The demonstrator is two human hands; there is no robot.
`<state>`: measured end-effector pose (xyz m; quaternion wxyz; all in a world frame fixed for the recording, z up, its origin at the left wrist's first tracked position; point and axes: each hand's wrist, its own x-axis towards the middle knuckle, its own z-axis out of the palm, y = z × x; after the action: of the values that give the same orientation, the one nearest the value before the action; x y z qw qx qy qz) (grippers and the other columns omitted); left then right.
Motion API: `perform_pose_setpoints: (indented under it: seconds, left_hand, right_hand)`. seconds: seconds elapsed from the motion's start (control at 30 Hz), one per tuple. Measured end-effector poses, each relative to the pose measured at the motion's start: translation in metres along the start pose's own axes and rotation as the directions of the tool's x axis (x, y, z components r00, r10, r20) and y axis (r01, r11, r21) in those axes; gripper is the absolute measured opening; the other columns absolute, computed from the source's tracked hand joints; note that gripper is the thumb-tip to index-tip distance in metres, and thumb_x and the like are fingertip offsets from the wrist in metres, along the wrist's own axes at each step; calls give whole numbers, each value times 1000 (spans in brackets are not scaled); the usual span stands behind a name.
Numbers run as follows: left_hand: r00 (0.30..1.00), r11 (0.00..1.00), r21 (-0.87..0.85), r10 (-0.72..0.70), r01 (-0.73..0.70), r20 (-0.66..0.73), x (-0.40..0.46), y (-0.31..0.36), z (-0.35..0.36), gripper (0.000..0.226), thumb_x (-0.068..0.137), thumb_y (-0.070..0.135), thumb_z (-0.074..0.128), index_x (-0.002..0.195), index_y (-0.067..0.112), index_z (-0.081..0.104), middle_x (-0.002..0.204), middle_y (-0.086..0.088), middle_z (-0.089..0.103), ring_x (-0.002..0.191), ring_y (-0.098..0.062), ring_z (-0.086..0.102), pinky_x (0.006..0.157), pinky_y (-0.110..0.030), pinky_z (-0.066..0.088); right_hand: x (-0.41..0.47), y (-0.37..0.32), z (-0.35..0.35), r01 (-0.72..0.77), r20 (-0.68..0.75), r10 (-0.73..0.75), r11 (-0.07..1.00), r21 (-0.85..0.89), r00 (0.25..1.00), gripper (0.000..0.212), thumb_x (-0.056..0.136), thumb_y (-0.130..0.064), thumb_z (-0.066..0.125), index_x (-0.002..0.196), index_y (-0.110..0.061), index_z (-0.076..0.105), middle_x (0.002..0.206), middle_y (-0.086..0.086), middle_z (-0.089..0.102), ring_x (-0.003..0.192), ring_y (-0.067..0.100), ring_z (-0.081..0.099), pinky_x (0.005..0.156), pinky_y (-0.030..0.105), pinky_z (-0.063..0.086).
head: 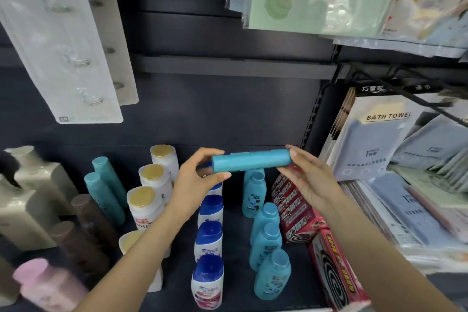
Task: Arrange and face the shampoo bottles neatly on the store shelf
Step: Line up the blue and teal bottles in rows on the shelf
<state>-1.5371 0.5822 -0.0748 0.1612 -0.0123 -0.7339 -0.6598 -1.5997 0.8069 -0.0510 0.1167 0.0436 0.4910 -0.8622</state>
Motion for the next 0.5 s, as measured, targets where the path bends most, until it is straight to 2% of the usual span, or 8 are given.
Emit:
perform_pose_setpoints:
  seconds: [0.13, 0.2, 0.3, 0.43, 0.5]
  left_hand:
    - [990, 976, -173, -137, 129, -32, 0, -2, 2, 43, 76, 8, 73, 114, 24, 61, 108, -4, 68, 102, -15, 65, 86, -26, 53]
    - [986, 965, -210, -165, 158, -16, 1, -3, 2, 42, 78, 10, 71, 117, 22, 60, 109, -8, 68, 101, -18, 66, 87, -30, 53]
    - [989, 966, -212, -148, 149, 18, 0, -1, 1, 47, 78, 4, 70, 120, 20, 58, 114, -4, 65, 104, -16, 65, 82, -25, 54]
    - [995, 980, -181, -71, 82, 67, -1, 5, 1, 55, 74, -10, 69, 117, 22, 57, 114, 8, 65, 106, -9, 63, 76, -18, 52]
    - [996, 986, -162, -39, 51, 77, -2, 6, 1, 56, 73, -13, 69, 114, 23, 57, 116, 8, 63, 108, -9, 61, 76, -17, 52]
  right_hand:
    - [2, 0, 2, 21, 3, -21, 996, 87, 1000, 24, 91, -1, 52, 113, 5, 59, 108, 19, 65, 92, 20, 69, 75, 30, 59]
    - [2, 0, 0, 27, 49, -31, 996, 81, 998, 26, 89, -1, 53, 114, 3, 60, 112, 19, 66, 97, 21, 69, 77, 27, 58]
    - [2, 1, -7, 28, 111, -35, 998, 60, 993, 34, 82, -2, 56, 116, -1, 60, 119, 16, 64, 109, 22, 64, 84, 26, 56]
    - [3, 5, -13, 28, 135, -33, 999, 39, 990, 35, 91, 5, 46, 124, -4, 57, 126, 13, 60, 116, 20, 59, 94, 29, 51]
    - [3, 6, -13, 33, 136, -39, 999, 43, 990, 37, 92, 6, 44, 125, -5, 56, 126, 13, 61, 116, 18, 59, 94, 28, 50]
